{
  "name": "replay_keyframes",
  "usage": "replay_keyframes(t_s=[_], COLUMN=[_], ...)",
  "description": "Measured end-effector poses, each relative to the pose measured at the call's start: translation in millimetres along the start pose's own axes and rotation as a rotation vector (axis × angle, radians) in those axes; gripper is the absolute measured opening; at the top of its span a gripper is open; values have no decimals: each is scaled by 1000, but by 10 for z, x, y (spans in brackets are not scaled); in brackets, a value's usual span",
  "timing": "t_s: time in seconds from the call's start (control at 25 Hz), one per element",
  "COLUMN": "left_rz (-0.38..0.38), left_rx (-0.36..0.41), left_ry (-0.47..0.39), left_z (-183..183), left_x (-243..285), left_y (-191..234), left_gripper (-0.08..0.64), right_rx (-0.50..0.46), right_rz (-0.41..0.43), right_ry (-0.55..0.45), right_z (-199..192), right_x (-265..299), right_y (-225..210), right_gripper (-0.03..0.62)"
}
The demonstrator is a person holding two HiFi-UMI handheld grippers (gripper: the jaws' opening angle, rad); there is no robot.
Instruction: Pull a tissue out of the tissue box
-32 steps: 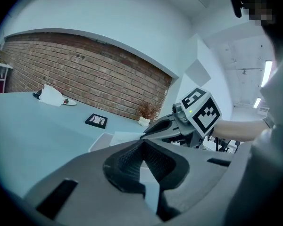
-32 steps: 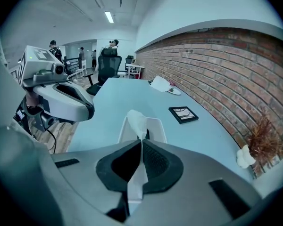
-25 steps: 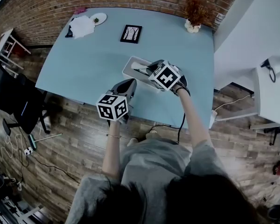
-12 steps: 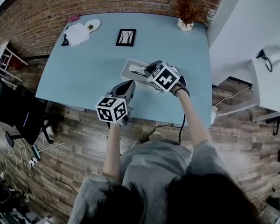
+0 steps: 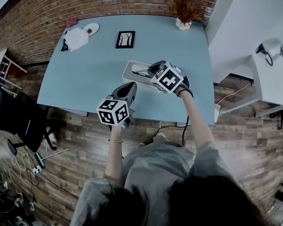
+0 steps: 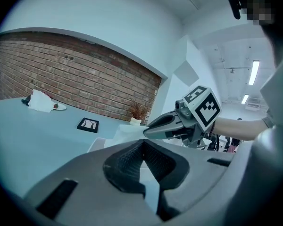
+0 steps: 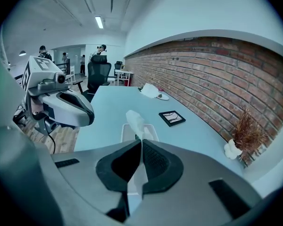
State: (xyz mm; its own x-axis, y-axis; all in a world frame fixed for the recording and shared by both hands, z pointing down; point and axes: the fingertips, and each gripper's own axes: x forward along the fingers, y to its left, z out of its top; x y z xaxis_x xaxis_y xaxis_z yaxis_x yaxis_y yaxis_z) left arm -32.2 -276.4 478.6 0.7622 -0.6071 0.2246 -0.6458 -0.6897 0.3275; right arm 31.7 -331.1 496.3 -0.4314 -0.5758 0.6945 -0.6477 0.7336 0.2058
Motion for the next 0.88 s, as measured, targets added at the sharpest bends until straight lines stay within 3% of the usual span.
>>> replay_keyframes(t_s=[0.88], left_rz=[-81], left_rx=[46], left_ry=[-9], left_z=[47], left_x=[-167], left_y=[-268], left_gripper=[3], right_rx=[43], right_rz=[-96], right_ry=[-57], right_z=[44], right_x=[-435], right_y=[113], right_gripper=[2])
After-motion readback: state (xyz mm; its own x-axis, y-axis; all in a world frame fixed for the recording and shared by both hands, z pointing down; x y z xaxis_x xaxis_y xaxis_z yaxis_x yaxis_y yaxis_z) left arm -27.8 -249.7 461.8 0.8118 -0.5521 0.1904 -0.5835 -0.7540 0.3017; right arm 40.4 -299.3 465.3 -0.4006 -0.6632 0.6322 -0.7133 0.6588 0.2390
